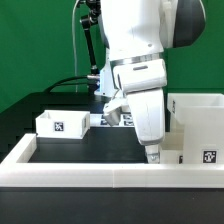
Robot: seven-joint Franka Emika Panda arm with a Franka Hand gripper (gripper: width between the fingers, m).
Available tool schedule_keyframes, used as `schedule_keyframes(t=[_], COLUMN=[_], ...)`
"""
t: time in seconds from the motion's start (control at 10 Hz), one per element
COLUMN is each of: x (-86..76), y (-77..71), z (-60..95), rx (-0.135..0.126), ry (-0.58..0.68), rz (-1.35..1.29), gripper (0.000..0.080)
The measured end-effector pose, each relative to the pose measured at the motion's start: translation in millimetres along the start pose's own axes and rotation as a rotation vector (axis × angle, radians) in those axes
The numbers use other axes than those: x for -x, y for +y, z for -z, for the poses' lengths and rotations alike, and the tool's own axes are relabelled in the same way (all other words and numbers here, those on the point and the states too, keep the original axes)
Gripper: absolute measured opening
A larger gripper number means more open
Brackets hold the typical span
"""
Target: Assemble drawer
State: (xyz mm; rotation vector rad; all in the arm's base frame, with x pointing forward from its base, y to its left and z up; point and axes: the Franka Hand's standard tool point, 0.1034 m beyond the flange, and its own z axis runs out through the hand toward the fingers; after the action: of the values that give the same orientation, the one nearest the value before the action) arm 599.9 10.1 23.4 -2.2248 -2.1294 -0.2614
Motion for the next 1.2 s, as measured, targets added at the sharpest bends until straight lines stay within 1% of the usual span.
schedule_keyframes(t=[0.5, 0.6, 0.7, 0.8, 0.9, 1.0, 1.2], x=[1.8, 1.3, -1.6, -7.1, -15.3, -23.9, -24.9], y=[0.2, -0.5, -2.2, -2.2, -5.3, -5.0, -3.9], z=[0.2, 0.2, 0.5, 0.1, -1.2, -3.9, -6.1], rx=[-0.005, -0.01, -0.028, -0.033, -0.06, -0.066, -0.065], ry=[-0.017, -0.02, -0.019, -0.023, -0.026, -0.023, -0.026], rz=[-0.005, 0.021, 0.068, 0.102, 0.126, 0.115, 0.071], gripper=[0.0649, 0.0649, 0.0649, 0.0649, 0.0649, 0.0649, 0.0649])
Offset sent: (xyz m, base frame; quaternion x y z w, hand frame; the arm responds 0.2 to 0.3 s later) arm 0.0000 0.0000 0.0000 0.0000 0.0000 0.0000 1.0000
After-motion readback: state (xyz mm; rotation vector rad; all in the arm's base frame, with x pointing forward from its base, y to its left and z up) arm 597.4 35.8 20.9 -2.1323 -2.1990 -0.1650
